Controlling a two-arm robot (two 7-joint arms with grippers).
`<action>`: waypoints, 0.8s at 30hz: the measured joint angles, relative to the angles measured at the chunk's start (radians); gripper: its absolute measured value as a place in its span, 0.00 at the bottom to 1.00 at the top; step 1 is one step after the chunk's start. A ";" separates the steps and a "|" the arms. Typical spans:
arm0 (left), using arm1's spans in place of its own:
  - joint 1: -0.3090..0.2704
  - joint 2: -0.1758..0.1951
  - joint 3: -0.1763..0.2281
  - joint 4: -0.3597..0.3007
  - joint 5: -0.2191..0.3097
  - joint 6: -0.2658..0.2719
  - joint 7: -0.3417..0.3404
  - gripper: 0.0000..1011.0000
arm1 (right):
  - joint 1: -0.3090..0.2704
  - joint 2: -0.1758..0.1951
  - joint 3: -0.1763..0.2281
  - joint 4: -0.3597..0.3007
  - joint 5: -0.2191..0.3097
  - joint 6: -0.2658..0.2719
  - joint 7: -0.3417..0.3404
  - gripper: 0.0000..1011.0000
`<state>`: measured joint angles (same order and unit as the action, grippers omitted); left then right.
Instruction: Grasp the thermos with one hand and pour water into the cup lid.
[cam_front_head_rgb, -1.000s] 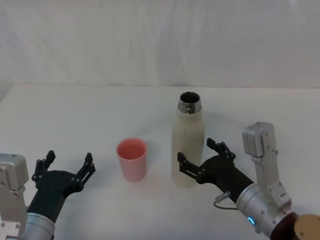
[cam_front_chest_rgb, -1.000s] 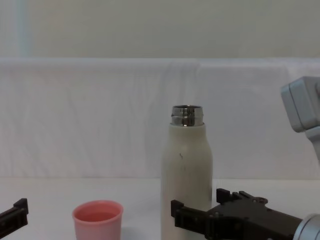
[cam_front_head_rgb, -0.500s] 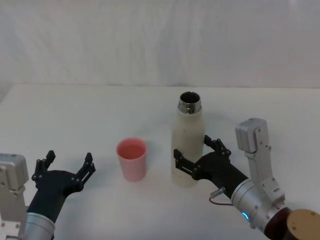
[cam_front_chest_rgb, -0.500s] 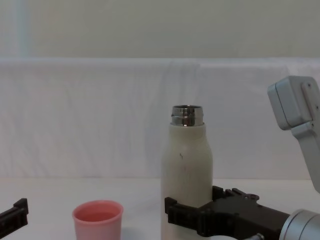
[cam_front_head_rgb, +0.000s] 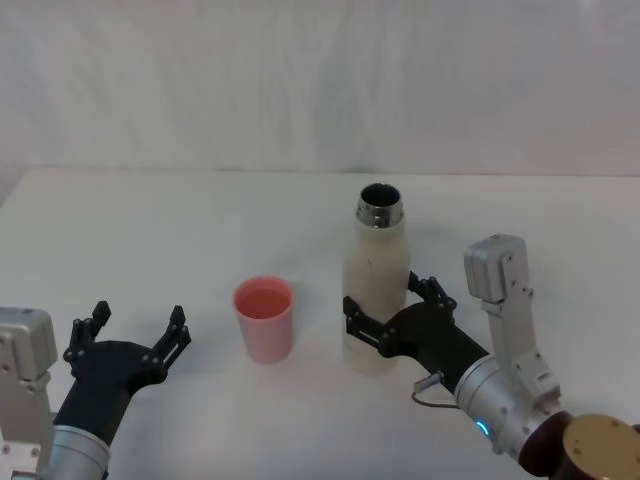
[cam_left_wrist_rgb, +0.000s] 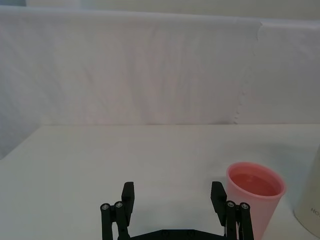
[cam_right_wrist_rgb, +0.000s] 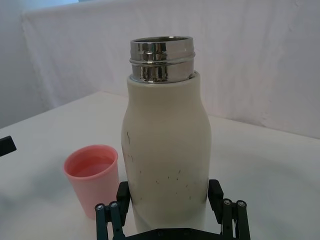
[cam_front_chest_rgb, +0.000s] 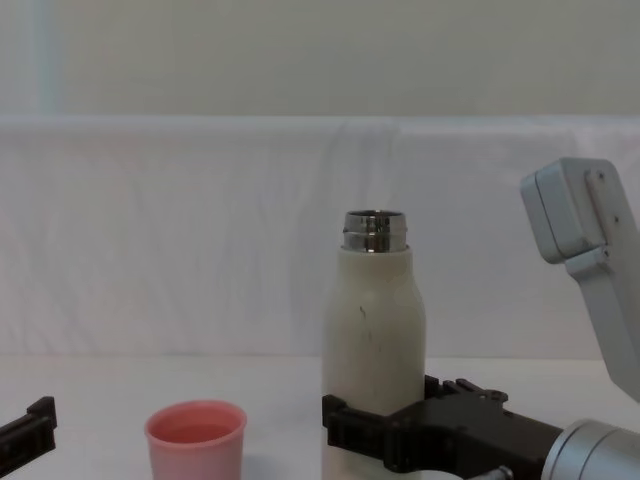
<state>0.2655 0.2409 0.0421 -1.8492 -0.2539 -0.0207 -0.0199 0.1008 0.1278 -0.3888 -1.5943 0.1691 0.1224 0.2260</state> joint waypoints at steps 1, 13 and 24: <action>0.000 0.000 0.000 0.000 0.000 0.000 0.000 0.99 | 0.001 -0.001 0.000 0.002 0.000 0.000 0.000 0.99; 0.000 0.000 0.000 0.000 0.000 0.000 0.000 0.99 | 0.017 -0.019 -0.002 0.030 -0.003 -0.010 -0.004 0.99; 0.000 0.000 0.000 0.000 0.000 0.000 0.000 0.99 | 0.034 -0.031 -0.001 0.046 -0.004 -0.011 -0.006 0.99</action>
<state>0.2655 0.2410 0.0421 -1.8492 -0.2538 -0.0207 -0.0199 0.1348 0.0967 -0.3902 -1.5486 0.1650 0.1112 0.2204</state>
